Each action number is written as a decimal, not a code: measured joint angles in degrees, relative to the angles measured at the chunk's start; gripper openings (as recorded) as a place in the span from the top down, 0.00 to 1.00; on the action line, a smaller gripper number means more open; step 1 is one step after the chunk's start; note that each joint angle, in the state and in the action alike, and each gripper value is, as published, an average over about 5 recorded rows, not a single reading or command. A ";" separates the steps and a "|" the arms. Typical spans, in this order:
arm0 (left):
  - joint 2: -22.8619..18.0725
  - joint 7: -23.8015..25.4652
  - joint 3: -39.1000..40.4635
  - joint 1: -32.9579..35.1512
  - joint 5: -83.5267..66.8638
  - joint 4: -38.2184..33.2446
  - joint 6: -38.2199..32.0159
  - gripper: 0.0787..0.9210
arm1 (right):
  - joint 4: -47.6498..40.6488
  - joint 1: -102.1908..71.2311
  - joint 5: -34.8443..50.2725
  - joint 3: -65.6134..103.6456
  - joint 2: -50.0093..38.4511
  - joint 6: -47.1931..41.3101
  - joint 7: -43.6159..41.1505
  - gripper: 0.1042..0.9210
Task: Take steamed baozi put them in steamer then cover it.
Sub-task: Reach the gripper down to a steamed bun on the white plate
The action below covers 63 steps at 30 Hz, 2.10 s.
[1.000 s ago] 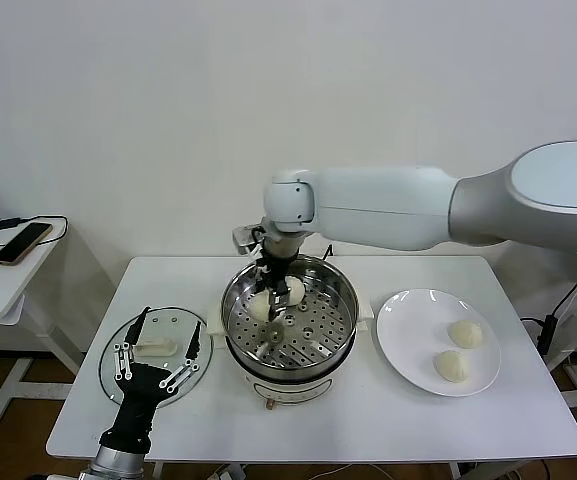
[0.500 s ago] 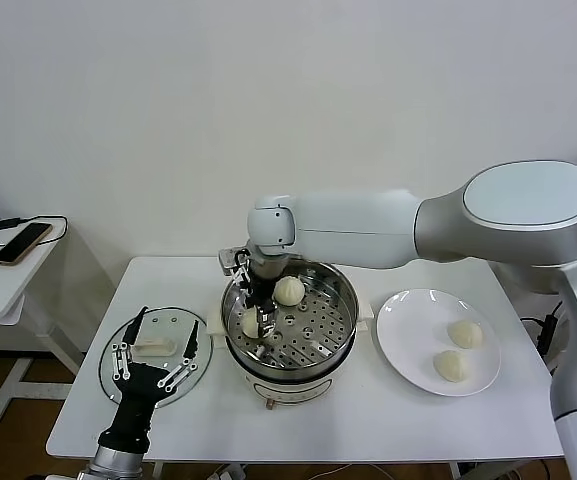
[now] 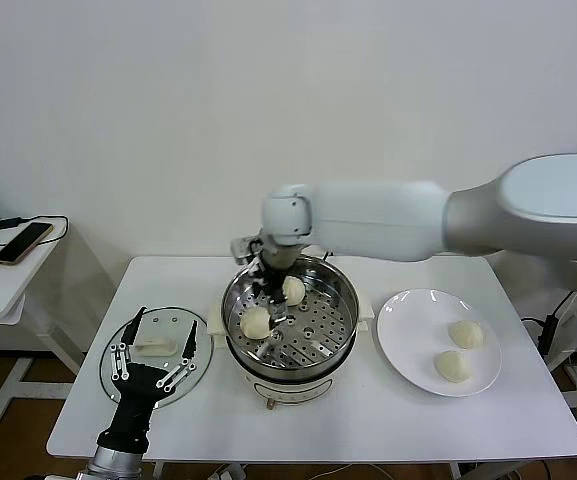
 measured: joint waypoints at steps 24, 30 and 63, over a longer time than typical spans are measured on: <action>-1.20 0.14 0.15 1.40 1.33 -1.02 0.31 0.12 | -3.13 -16.46 -26.30 14.88 -35.03 12.41 -13.47 0.12; -1.25 0.14 -0.19 1.61 1.38 -0.69 0.30 0.12 | -5.84 -24.05 -31.24 18.92 -35.96 13.34 -13.41 0.12; -1.18 -0.20 -0.29 1.30 1.36 0.02 0.07 0.12 | -8.22 -34.13 -38.17 25.37 -36.82 14.98 -10.05 0.29</action>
